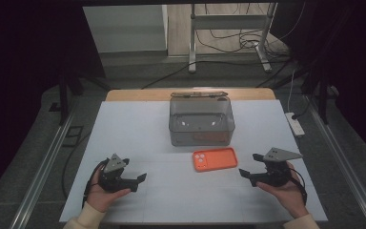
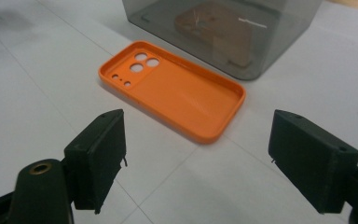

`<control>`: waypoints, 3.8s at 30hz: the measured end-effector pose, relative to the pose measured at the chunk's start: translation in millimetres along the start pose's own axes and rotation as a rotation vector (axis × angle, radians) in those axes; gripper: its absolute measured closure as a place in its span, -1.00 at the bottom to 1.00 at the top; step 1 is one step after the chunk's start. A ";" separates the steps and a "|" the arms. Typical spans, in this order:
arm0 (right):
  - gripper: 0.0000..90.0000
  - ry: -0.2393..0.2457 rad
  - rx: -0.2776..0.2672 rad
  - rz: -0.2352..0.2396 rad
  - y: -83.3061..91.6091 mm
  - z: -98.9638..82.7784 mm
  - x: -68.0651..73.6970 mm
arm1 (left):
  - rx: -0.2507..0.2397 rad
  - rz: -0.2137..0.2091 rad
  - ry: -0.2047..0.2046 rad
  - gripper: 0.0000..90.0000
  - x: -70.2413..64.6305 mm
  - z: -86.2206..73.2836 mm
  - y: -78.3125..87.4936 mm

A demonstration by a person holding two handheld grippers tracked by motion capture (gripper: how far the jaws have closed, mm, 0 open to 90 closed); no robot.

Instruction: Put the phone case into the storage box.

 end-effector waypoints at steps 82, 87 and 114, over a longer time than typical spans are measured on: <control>-0.58 0.287 0.221 0.175 -46.7 76.2 18.8 | 0.027 -0.005 -0.020 -0.73 -2.7 -1.5 -5.4; -0.58 0.292 0.229 0.176 -48.7 76.3 18.7 | 0.029 -0.006 -0.018 -0.73 -2.5 -1.6 -5.6; -0.58 0.334 0.269 0.211 -68.1 80.2 23.9 | 0.033 -0.006 -0.016 -0.73 -1.9 -2.1 -5.8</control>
Point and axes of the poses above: each handheld gripper's, and its own axes: y roughly backward along the jaws, z roughly out of its top, x roughly to its left, the point moved 2 cm from there along -y, roughly forward along the jaws, and after that the axes turned 5 degrees about z, right-handed, at the moved point
